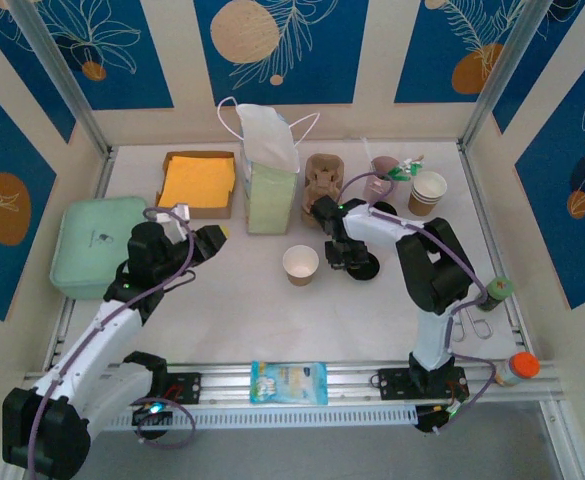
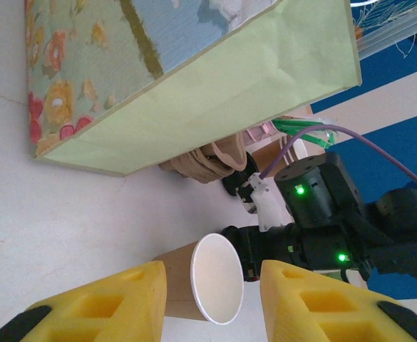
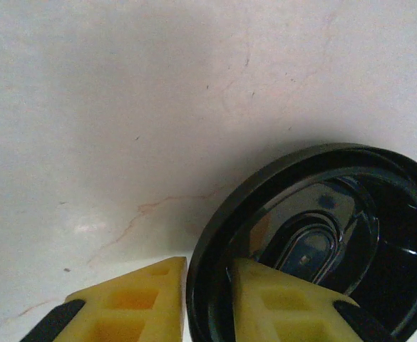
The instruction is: Pack the takeout coffee
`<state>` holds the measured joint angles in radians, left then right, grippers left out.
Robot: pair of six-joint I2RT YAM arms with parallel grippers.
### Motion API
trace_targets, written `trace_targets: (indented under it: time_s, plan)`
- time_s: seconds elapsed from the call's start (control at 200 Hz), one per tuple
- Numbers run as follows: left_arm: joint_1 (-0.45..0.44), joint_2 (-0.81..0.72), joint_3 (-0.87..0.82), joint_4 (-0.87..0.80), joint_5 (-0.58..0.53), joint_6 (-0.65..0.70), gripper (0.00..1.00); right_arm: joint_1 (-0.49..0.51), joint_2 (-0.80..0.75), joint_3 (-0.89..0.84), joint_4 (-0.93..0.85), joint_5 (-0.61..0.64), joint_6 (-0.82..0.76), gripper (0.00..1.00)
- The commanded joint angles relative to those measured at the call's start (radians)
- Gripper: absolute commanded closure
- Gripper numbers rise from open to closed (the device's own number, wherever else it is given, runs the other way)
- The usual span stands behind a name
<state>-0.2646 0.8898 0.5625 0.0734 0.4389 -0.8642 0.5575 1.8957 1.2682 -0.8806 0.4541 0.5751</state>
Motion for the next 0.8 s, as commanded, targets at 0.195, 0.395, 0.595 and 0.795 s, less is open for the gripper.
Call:
trace_targets:
  time_s: [0.195,0.395,0.595,0.795]
  plan:
    - [0.013,-0.024,0.008,-0.020,0.007,0.021,0.60,0.016,-0.028,0.022,-0.043,0.024,0.019,0.86]
    - [0.012,-0.038,0.057,-0.050,0.034,0.031,0.60,-0.004,-0.237,0.055,-0.084,-0.071,-0.006,0.92]
    - [0.010,-0.024,0.125,0.039,0.131,-0.051,0.57,-0.143,-0.607,0.033,0.170,-0.623,-0.013,0.91]
    - [0.000,0.090,0.149,0.503,0.243,-0.352,0.54,-0.257,-0.791,-0.076,0.890,-1.228,0.396,0.91]
